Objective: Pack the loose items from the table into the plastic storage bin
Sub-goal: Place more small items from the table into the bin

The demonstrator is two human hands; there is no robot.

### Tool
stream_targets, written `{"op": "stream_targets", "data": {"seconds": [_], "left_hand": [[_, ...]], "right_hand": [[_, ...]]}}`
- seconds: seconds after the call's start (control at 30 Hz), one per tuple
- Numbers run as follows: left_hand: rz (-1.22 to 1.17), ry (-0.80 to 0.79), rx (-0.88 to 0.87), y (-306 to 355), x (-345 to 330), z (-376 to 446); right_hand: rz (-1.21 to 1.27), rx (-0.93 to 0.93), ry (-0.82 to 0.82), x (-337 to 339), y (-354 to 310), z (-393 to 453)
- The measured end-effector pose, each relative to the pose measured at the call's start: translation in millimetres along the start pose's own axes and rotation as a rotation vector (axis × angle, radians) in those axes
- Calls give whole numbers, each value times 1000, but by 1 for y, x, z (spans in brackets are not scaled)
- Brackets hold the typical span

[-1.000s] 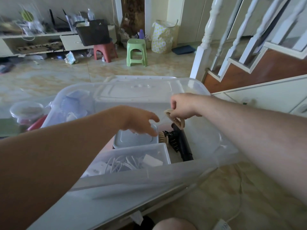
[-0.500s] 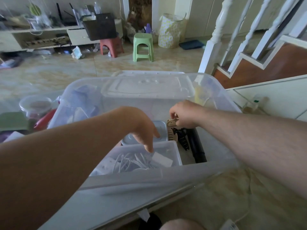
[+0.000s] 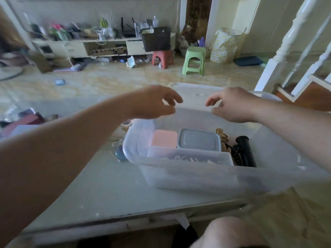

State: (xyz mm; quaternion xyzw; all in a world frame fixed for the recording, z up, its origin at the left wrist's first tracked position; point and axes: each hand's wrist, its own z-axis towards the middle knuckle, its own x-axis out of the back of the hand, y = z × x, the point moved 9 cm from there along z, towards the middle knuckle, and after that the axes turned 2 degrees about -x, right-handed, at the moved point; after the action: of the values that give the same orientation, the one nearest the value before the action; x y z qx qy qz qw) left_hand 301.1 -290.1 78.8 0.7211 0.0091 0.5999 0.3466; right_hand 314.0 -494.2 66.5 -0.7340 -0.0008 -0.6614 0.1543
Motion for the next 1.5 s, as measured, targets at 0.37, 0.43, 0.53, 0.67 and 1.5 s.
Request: {"op": "stream_targets", "data": {"seconds": [0.37,0.43,0.53,0.67,1.5], "left_hand": [[88,-149,340,-180,-51,-219],[107,-351,330,-194,-92,-240],[182,-336,273,-216,-119,-244],[188,-311,198,-232,-129,-231],[103,201,357,-318,-78,-147]], "right_hand": [[60,425,92,-33,-291,-13],[1,421,38,-64,-325,-2],[-168,291,-66,-126,-349,25],[-394,88,-232,-197,-344,44],[-500,60,-325,-247,-305,89]]}}
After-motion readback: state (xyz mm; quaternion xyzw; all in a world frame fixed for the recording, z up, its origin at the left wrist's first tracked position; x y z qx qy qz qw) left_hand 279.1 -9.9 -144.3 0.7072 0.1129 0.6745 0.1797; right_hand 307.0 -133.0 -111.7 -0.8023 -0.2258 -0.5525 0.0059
